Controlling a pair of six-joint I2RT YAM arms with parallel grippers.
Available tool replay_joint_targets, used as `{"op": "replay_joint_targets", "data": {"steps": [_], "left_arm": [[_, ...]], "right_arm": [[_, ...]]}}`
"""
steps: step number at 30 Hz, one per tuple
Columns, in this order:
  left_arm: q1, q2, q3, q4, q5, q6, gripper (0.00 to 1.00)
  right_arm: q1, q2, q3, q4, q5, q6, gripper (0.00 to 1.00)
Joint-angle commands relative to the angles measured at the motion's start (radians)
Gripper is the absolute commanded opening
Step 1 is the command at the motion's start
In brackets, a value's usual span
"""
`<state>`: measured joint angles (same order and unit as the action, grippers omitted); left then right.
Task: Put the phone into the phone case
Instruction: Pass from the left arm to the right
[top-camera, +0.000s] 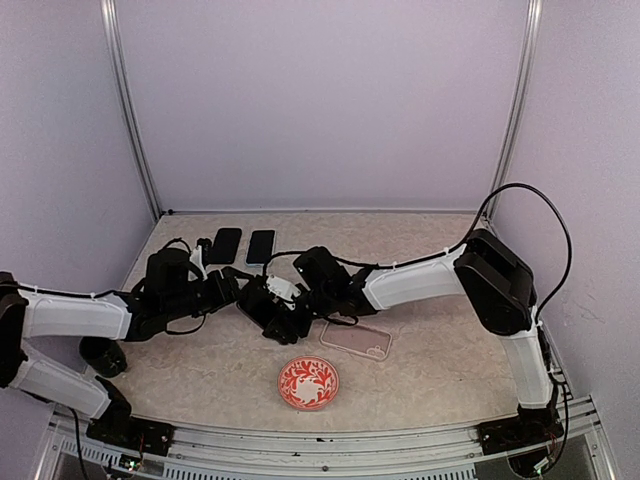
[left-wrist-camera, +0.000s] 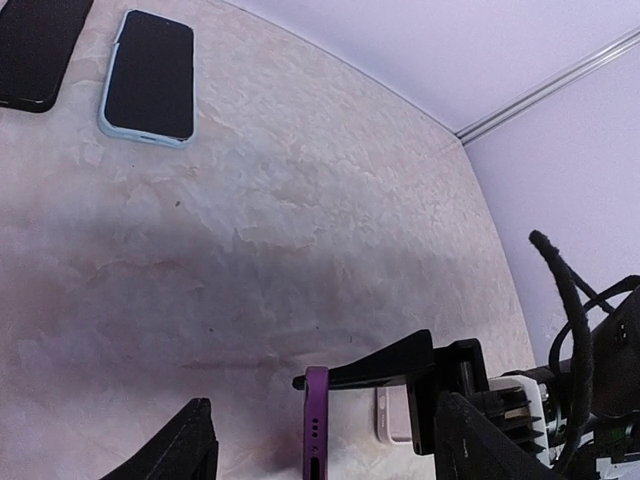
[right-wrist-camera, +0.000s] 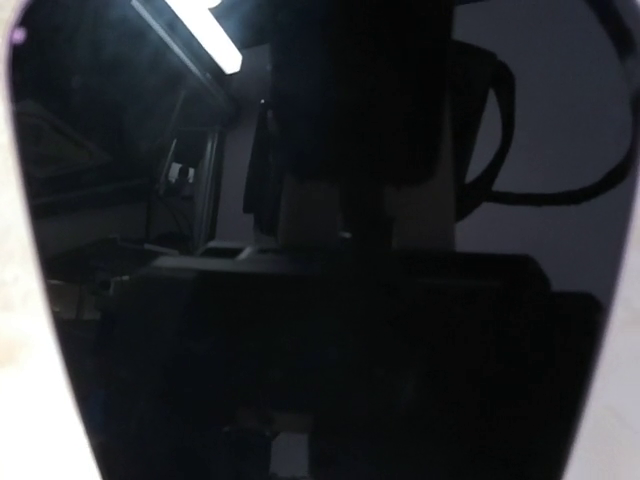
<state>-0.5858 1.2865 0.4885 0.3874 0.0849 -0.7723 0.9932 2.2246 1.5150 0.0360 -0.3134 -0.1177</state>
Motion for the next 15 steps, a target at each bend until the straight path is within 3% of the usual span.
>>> {"op": "replay_joint_targets", "data": {"steps": [1,15], "left_arm": [[0.006,-0.029,0.047,-0.03,0.085,0.049,0.75],[0.027,0.056,0.12,0.036,0.468,0.106,0.73]], "right_arm": [[0.008,-0.114,0.004,-0.044,0.037,-0.11,0.69],[0.011,-0.289,-0.073,-0.214,0.114,-0.313,0.7]]}}
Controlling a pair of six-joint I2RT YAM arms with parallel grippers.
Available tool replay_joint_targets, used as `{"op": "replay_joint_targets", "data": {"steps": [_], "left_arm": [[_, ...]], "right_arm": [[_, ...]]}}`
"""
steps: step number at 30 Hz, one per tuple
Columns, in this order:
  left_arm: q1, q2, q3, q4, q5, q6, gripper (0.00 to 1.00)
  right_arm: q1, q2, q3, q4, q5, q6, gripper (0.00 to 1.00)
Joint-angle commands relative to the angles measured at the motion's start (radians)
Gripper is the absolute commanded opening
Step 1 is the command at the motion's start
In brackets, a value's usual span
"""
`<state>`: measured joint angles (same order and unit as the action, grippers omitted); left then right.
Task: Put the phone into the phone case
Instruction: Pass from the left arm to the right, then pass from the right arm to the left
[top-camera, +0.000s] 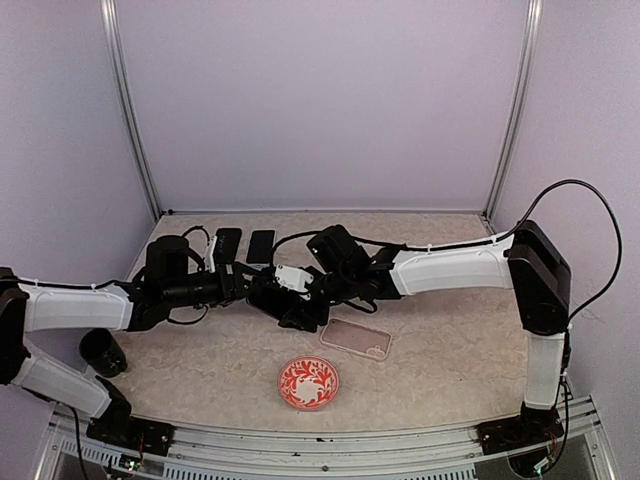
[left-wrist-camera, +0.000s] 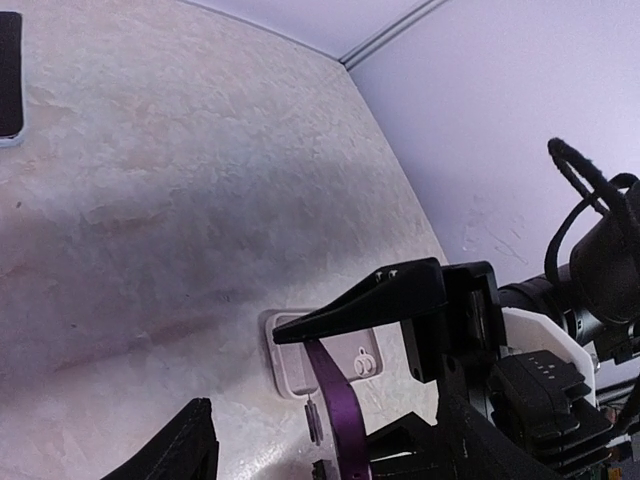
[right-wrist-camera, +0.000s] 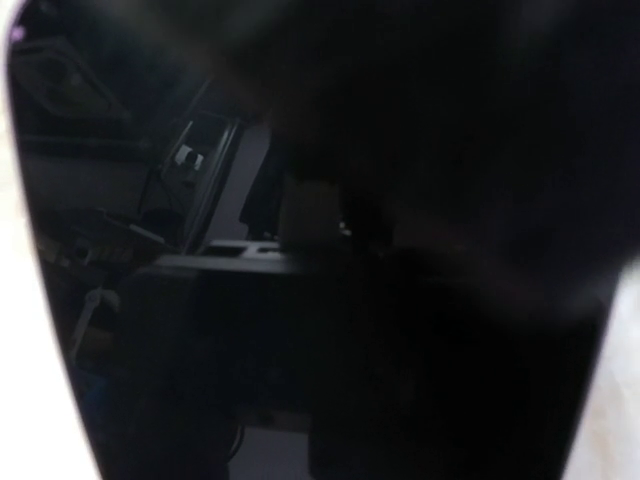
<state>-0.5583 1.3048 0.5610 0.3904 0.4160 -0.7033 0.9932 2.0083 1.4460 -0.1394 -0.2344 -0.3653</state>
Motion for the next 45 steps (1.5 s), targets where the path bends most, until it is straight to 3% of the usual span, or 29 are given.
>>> {"op": "replay_joint_targets", "data": {"steps": [1,20,26,35,41,45], "left_arm": [[-0.004,0.05,0.057,0.025,0.152,0.042,0.72],[-0.054,0.153,0.129,-0.051,0.163,0.077,0.5],[-0.061,0.163,0.142,-0.07,0.148,0.087,0.36],[-0.078,0.199,0.16,-0.074,0.146,0.093,0.34],[-0.081,0.214,0.159,-0.063,0.145,0.09,0.18],[-0.083,0.22,0.158,-0.056,0.144,0.09,0.01]], "right_arm": [[0.013,-0.079,-0.005,-0.048,0.043,-0.072,0.7],[0.045,-0.072,0.032,-0.087,0.249,-0.099,0.71],[0.045,-0.075,0.029,-0.085,0.269,-0.106,0.71],[0.047,-0.08,0.026,-0.072,0.277,-0.107,0.71],[0.048,-0.081,0.021,-0.07,0.276,-0.114,0.71],[0.05,-0.084,0.009,-0.059,0.281,-0.122,0.73]]}}
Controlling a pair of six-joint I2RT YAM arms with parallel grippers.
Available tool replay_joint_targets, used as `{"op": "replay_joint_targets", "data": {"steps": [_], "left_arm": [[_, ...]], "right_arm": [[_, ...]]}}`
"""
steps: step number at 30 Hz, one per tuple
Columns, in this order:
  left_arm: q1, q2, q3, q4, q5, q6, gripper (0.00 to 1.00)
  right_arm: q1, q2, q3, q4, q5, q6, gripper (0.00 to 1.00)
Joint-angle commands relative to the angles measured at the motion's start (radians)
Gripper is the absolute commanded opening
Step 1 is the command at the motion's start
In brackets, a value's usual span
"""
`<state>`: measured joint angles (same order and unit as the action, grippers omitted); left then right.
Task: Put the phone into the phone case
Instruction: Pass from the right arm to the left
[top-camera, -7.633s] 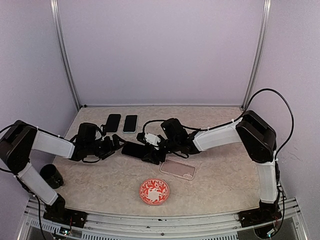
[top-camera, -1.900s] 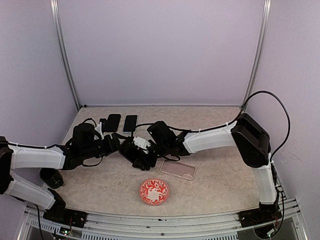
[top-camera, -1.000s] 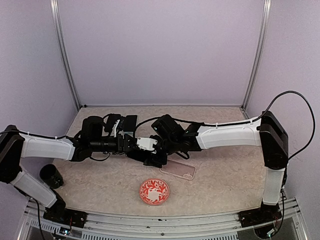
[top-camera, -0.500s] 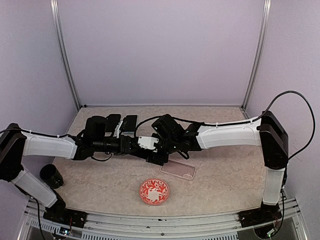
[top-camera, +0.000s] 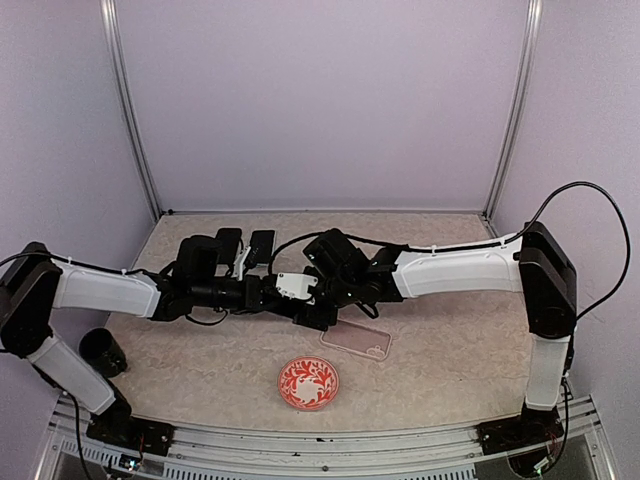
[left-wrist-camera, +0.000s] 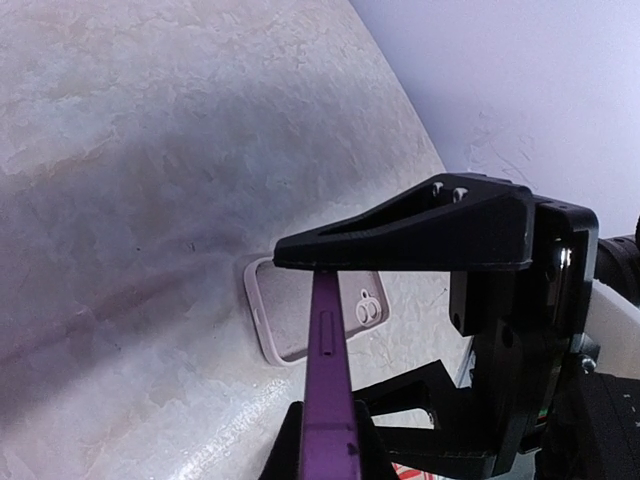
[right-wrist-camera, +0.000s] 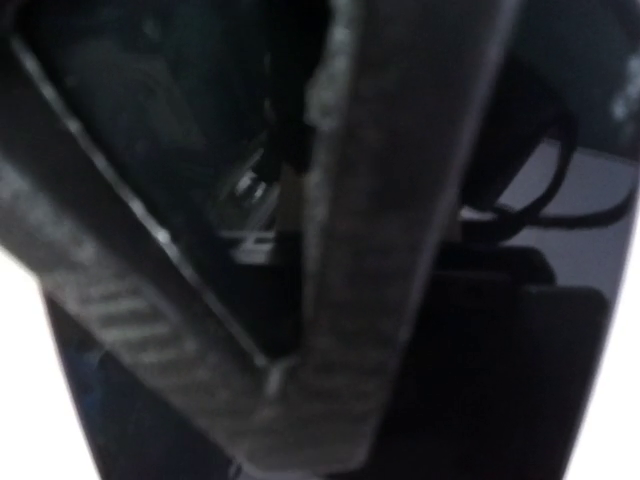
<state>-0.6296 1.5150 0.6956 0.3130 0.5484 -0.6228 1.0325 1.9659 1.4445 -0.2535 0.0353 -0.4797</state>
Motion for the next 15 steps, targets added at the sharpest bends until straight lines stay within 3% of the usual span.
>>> {"op": "replay_joint_targets", "data": {"steps": [1,5,10,15], "left_arm": [[-0.012,0.011,0.022,0.023,0.01,0.01,0.0],[-0.012,0.011,0.019,0.032,-0.002,0.01,0.0],[-0.011,-0.002,0.012,0.049,-0.025,0.008,0.0],[-0.007,-0.029,-0.01,0.079,-0.049,-0.001,0.0]], "right_arm": [[0.011,-0.043,0.007,0.059,0.013,-0.009,0.73],[0.011,-0.05,-0.009,0.067,0.021,-0.013,0.81],[0.008,-0.081,-0.051,0.093,0.041,-0.012,0.99],[-0.029,-0.148,-0.099,0.109,0.005,0.06,1.0]]}}
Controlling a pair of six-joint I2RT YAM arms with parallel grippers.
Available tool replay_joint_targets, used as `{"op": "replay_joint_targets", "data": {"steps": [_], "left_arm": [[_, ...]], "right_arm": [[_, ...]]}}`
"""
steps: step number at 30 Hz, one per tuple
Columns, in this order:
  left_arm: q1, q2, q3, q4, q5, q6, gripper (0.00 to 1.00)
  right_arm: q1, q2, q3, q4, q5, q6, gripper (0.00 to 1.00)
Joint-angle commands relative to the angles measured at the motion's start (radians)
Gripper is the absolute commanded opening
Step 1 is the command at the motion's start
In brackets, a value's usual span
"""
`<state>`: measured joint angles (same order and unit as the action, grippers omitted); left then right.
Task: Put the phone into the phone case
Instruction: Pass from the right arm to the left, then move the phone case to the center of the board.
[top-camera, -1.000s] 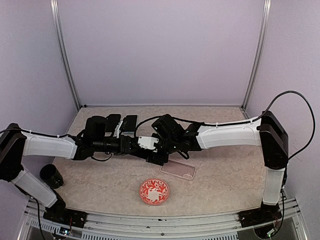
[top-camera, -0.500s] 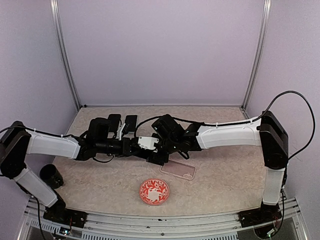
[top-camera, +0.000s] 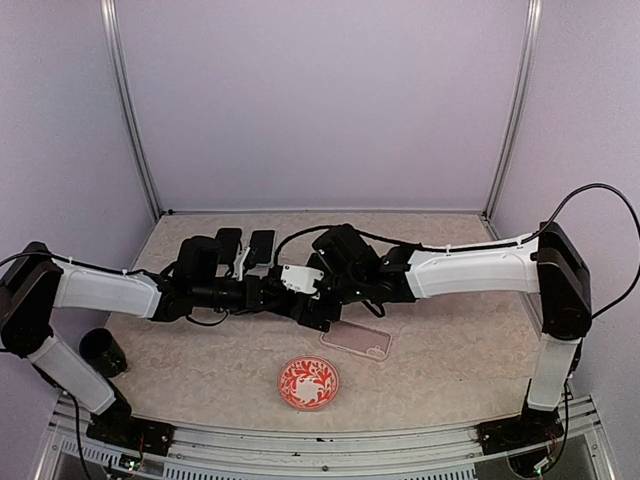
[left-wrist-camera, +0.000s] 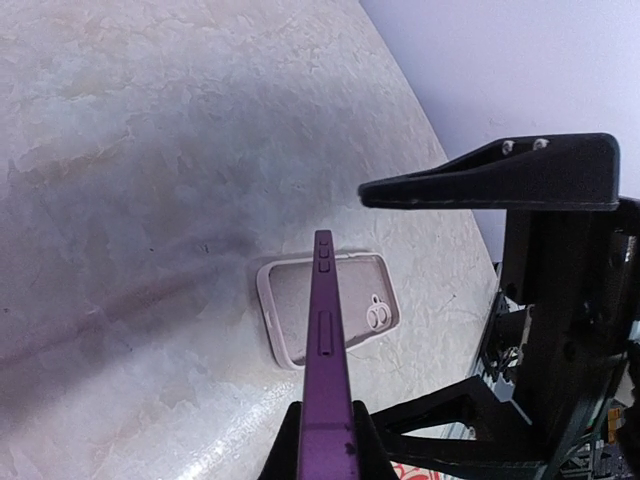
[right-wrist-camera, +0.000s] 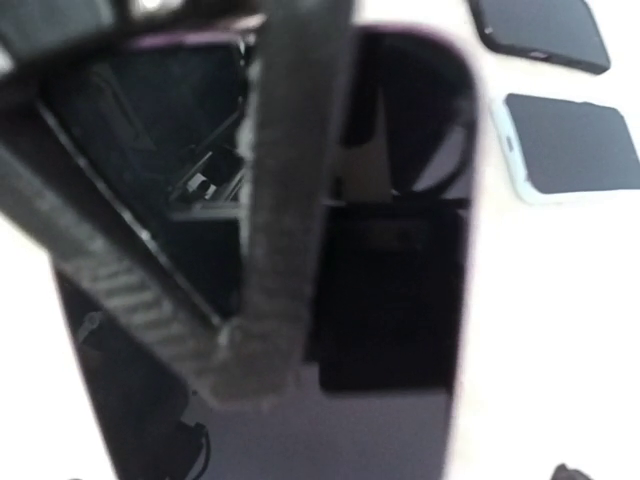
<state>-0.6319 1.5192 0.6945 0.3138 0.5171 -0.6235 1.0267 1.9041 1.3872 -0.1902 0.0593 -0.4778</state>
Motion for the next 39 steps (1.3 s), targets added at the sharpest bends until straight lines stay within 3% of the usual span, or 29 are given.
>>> {"op": "replay_joint_targets", "data": {"steps": [1,9,21,30,39], "left_arm": [[-0.004,-0.037,-0.013,0.083,-0.02,-0.002,0.0],[0.0,-0.021,-0.002,0.093,0.013,-0.014,0.0],[-0.015,0.059,0.045,0.127,0.053,-0.033,0.0],[-0.043,0.129,0.085,0.105,0.036,-0.041,0.0],[-0.069,0.186,0.128,0.066,-0.015,-0.042,0.0]], "right_arm": [[-0.031,-0.107,-0.06,0.055,-0.024,0.077,1.0],[-0.153,-0.268,-0.208,0.101,-0.144,0.377,0.99],[-0.228,-0.405,-0.42,0.055,-0.191,0.799,0.98],[-0.237,-0.459,-0.535,0.022,-0.17,0.99,0.95],[-0.24,-0.476,-0.642,0.06,-0.27,1.078,0.91]]}}
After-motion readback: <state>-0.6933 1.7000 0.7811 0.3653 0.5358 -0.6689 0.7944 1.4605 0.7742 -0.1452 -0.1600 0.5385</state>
